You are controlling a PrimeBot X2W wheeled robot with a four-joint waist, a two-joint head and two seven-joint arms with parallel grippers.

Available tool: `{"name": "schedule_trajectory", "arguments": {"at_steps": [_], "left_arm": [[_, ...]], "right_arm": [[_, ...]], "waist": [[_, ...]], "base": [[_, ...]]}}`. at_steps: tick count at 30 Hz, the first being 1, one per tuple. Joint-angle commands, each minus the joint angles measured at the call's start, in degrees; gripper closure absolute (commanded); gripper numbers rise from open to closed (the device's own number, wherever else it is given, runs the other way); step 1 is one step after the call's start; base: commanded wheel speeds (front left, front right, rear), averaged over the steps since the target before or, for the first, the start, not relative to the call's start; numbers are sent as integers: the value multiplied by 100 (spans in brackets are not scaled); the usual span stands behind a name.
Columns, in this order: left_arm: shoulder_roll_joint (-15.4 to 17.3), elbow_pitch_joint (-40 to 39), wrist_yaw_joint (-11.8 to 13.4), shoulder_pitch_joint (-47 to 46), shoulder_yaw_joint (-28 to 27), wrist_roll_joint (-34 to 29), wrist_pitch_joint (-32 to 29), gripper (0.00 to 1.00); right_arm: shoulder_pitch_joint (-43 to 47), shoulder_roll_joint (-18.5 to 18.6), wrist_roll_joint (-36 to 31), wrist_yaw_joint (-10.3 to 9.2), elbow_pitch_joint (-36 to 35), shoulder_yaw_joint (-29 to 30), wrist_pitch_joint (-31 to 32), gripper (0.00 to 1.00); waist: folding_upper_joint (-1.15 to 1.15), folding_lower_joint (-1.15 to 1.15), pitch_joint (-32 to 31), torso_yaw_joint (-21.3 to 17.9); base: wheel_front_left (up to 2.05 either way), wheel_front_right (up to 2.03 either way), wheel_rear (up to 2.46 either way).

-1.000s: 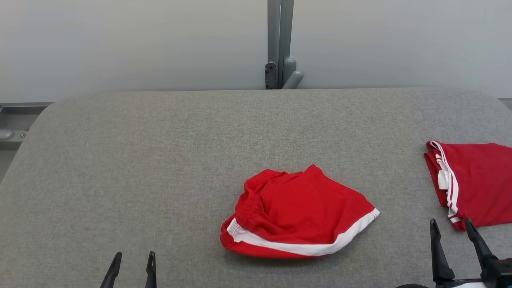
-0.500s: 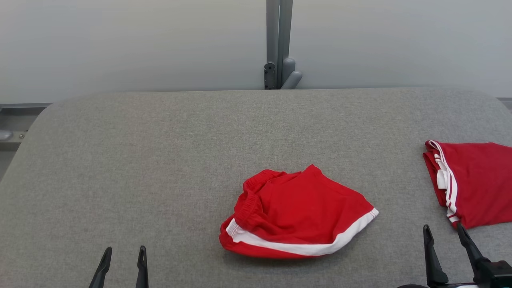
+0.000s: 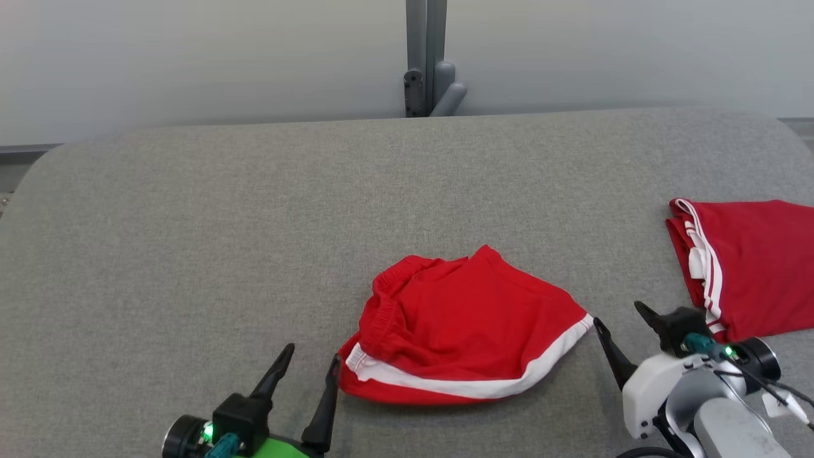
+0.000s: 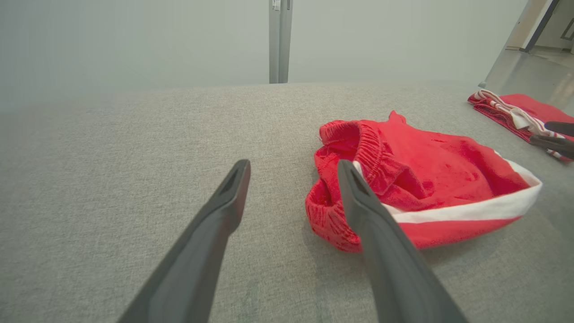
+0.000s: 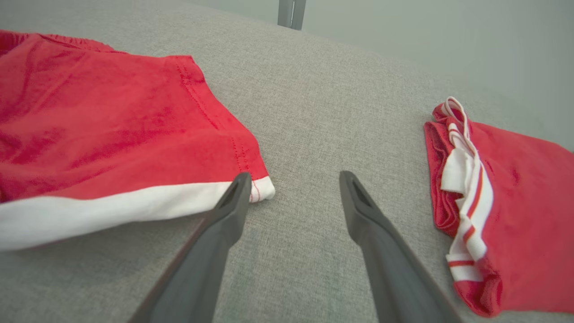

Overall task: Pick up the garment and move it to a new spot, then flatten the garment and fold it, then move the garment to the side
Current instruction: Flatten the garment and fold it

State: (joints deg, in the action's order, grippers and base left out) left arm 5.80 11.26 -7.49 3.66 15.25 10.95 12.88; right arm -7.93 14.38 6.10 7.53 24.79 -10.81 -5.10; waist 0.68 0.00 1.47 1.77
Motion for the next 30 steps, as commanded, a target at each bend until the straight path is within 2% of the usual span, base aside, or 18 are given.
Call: {"name": "schedule_trajectory", "arguments": {"at_steps": [1,7,14,21,22,25,27,28,30], "left_arm": [[95,92,4,-240,193,72,-156,0],[228,422,4,-881,800,377,-557,0],[403,519,3,-1095,1236,717,-747,0],[598,308,3,-974,1485,941,-872,0],[620,284,3,-950,1505,944,-882,0],[662,232,3,-879,1546,977,-930,0],[696,187,3,-862,1582,980,-963,7],[699,162,3,-845,1599,990,-967,9],[709,117,10,-830,1625,987,-970,5]], "right_arm": [[-286,78,197,-9,171,-233,165,0],[-1051,362,693,-9,747,-1107,605,0],[-1228,414,1202,-9,1088,-1632,404,0],[-1259,494,1409,-5,1232,-2062,158,1],[-1272,503,1437,-4,1245,-2109,122,6],[-1316,514,1504,-4,1293,-2231,61,12],[-1356,507,1565,-5,1329,-2298,33,48],[-1374,508,1593,-5,1344,-2320,21,54],[-1403,512,1652,-8,1381,-2337,-9,55]], "waist": [[-68,0,236,-53],[-68,0,538,63],[-68,0,667,98],[-68,0,678,9],[-68,0,674,-7],[-68,0,663,-47],[-68,0,656,-63],[-68,0,653,-64],[-68,0,648,-63]], "base": [[0,0,0],[0,0,0],[0,0,0],[0,0,0],[0,0,0],[0,0,0],[0,0,0],[0,0,0],[0,0,0]]}}
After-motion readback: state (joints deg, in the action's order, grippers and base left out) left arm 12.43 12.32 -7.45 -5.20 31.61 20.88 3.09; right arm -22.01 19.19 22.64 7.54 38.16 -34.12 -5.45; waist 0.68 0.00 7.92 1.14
